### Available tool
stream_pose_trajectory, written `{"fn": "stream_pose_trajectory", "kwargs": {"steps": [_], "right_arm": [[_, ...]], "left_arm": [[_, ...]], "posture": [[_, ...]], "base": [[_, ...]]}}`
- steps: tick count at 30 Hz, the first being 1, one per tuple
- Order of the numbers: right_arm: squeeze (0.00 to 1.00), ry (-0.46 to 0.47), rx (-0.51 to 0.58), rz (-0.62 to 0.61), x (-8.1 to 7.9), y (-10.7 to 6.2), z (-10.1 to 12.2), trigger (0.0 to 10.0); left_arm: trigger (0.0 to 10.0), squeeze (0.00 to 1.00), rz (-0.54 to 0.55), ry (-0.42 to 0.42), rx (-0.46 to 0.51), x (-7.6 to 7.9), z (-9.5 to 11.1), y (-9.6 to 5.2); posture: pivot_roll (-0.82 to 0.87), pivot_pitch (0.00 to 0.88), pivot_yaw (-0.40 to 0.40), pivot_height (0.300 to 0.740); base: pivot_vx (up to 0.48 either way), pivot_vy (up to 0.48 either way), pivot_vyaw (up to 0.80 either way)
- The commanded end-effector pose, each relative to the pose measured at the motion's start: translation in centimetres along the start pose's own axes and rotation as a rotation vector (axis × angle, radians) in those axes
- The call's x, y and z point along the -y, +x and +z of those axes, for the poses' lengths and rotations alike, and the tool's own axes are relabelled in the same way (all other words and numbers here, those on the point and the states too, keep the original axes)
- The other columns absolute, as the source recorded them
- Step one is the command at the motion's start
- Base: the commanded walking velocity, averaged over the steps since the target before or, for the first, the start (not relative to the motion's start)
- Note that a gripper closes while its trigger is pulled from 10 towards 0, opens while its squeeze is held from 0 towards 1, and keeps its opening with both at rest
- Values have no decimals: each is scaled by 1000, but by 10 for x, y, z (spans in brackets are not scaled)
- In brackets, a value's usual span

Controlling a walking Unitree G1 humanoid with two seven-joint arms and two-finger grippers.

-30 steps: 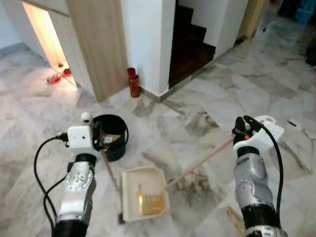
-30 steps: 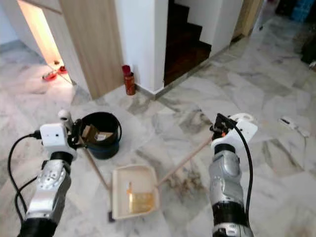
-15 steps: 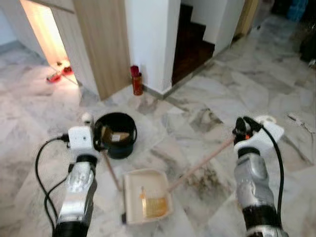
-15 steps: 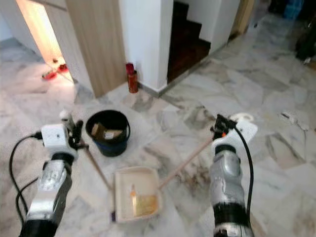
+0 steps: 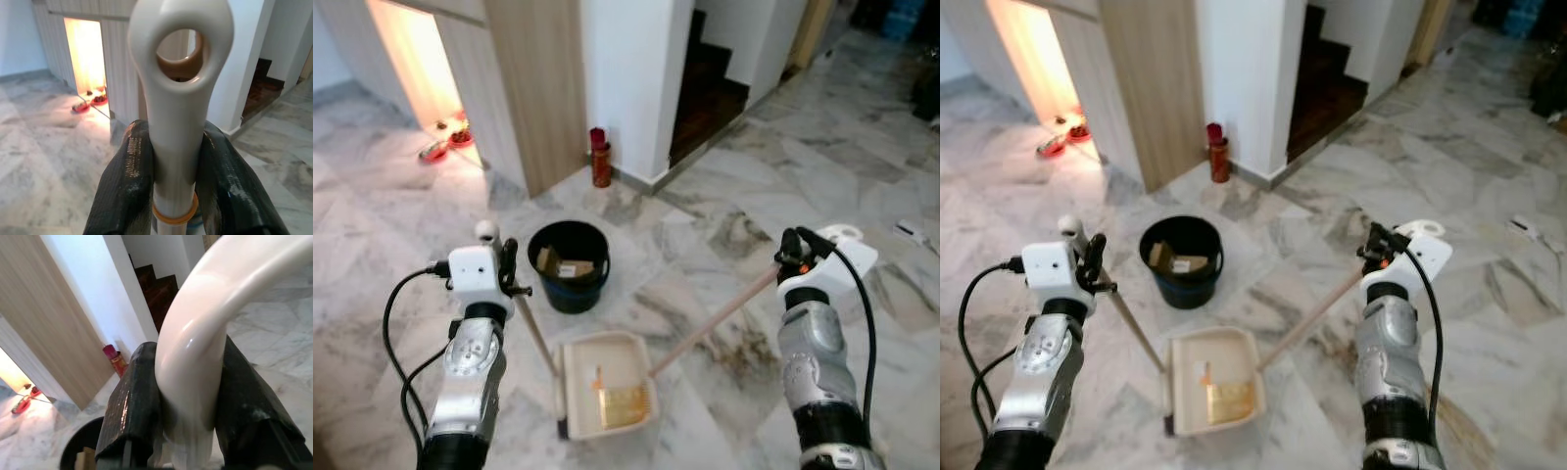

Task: Sweep floor

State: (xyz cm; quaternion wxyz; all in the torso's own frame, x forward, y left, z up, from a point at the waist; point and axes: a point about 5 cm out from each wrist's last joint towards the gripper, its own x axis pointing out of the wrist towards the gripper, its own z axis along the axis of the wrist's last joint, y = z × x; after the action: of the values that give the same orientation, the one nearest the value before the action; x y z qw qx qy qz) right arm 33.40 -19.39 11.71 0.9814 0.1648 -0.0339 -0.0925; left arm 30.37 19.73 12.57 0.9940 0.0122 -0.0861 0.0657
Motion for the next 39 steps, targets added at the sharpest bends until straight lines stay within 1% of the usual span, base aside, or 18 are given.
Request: {"fn": "stream_pose_trajectory", "kwargs": {"steps": [1, 6, 12, 16, 17, 21, 22, 24, 26, 28, 29, 30, 34, 39], "right_arm": [[0, 46, 52, -9, 2, 3, 12, 10000], [0, 46, 52, -9, 1, 3, 12, 10000], [0, 38, 71, -5, 1, 4, 16, 10000], [0, -12, 129, 21, -1, 7, 28, 10000], [0, 12, 171, 40, -7, 7, 36, 10000], [0, 28, 226, 62, -13, 7, 45, 10000], [0, 28, 226, 62, -13, 7, 45, 10000], [0, 31, 309, 42, -14, 8, 60, 10000], [0, 30, 341, 23, -12, 9, 66, 10000], [0, 63, 386, 41, -14, 9, 76, 10000], [0, 63, 386, 41, -14, 9, 76, 10000], [0, 74, 414, 52, -15, 9, 82, 10000], [0, 97, 472, 53, -16, 10, 94, 10000], [0, 66, 493, 65, -20, 12, 97, 10000]], "left_arm": [[10000, 0, -11, 13, 32, 3, 7, 3], [10000, 0, -13, 14, 33, 3, 7, 3], [10000, 0, -19, 19, 40, 3, 8, 3], [10000, 0, -22, 22, 41, 4, 8, 3], [10000, 0, -23, 22, 40, 4, 8, 3], [10000, 0, -23, 20, 41, 5, 8, 3], [10000, 0, -23, 20, 41, 5, 8, 3], [10000, 0, -21, 23, 42, 4, 8, 3], [10000, 0, -20, 25, 43, 4, 8, 2], [10000, 0, -21, 26, 45, 5, 8, 2], [10000, 0, -21, 26, 45, 5, 8, 2], [10000, 0, -24, 26, 48, 5, 9, 2], [10000, 0, -27, 28, 52, 7, 9, 2], [10000, 0, -31, 31, 53, 7, 9, 3]], "posture": [[-7, 0, -5, 740], [-8, 0, -5, 740], [-6, 0, -4, 740], [-6, 0, -3, 740], [-10, 0, -2, 740], [-6, 0, -3, 740], [-6, 0, -3, 740], [-6, 0, -3, 740], [-6, 0, -3, 740], [-7, 0, -3, 740], [-7, 0, -3, 740], [-7, 0, -3, 740], [-8, 0, -3, 740], [-11, 0, 3, 740]], "base": [[0, 364, 0], [0, 365, 0], [0, 0, 0], [0, 0, 0], [0, 0, 0], [0, 0, 0], [0, 0, 0], [0, 0, 0], [0, 0, 0], [0, 0, 0], [0, 0, 0], [0, 0, 0], [0, 0, 0], [0, 0, 0]]}}
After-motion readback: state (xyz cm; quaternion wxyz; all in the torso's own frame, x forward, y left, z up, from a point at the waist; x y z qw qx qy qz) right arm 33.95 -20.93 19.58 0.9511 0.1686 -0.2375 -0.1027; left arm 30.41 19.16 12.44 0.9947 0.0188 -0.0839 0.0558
